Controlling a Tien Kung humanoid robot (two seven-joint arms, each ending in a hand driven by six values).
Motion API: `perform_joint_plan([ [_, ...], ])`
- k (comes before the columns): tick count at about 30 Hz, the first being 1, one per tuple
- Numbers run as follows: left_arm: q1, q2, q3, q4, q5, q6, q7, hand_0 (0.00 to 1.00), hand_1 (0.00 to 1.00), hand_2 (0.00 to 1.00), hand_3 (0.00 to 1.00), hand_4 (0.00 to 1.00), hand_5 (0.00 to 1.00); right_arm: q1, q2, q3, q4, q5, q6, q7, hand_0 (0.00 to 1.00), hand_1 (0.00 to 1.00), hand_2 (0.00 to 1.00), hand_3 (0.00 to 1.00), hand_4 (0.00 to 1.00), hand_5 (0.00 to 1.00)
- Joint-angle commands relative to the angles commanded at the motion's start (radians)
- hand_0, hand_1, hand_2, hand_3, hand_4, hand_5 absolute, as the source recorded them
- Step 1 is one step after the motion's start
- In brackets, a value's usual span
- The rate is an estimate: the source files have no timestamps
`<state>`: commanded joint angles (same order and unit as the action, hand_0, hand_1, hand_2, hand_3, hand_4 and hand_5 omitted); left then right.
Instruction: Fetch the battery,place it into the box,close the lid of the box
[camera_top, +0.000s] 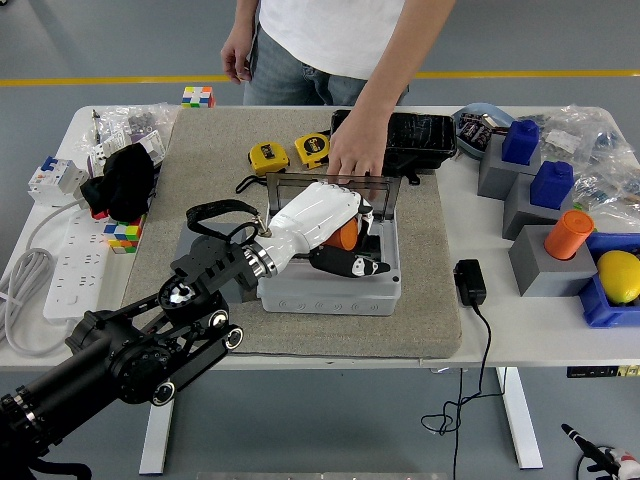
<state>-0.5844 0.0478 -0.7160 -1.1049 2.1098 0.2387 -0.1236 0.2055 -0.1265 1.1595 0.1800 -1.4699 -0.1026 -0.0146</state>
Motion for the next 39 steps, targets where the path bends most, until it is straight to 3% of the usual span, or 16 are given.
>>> perform_joint_plan([
  [1,0.0,-0.001,0.001,0.004,0.007,0.005,-0.001,0.091,0.096,0.145,0.161,0.892,0.222,0.0,0.0,0.002,0.0,0.0,0.0,0.0,0.836,0.773,0.75,0.828,0.998,0.998],
  [6,0.001,-0.006,0.006,0.019,0.028,0.029,-0.01,0.091,0.096,0.145,0.161,0.892,0.222,-0.002,0.001,0.009,0.0,-0.002,0.0,0.001,0.836,0.773,0.75,0.828,0.998,0.998],
  [7,0.001,-0.007,0.007,0.022,0.029,0.033,-0.013,0.076,0.086,0.132,0.157,0.874,0.062,-0.002,0.002,0.008,0.0,-0.001,0.0,0.001,0.835,0.773,0.749,0.827,0.998,0.998],
  [18,-0.001,-0.011,0.008,0.028,0.027,0.03,-0.02,0.076,0.082,0.136,0.161,0.89,0.051,-0.002,0.001,0.002,0.0,0.002,0.0,0.001,0.836,0.773,0.75,0.827,0.998,0.998],
  [19,0.0,-0.012,0.008,0.029,0.026,0.03,-0.021,0.08,0.087,0.141,0.163,0.927,0.12,-0.002,0.001,0.001,0.0,0.002,0.001,0.001,0.836,0.771,0.748,0.826,0.998,0.998],
  [39,0.003,-0.019,0.012,0.039,0.045,0.038,-0.021,0.09,0.087,0.14,0.164,0.93,0.114,-0.005,0.003,-0.004,0.0,0.006,0.001,0.001,0.835,0.77,0.748,0.825,0.998,0.998],
])
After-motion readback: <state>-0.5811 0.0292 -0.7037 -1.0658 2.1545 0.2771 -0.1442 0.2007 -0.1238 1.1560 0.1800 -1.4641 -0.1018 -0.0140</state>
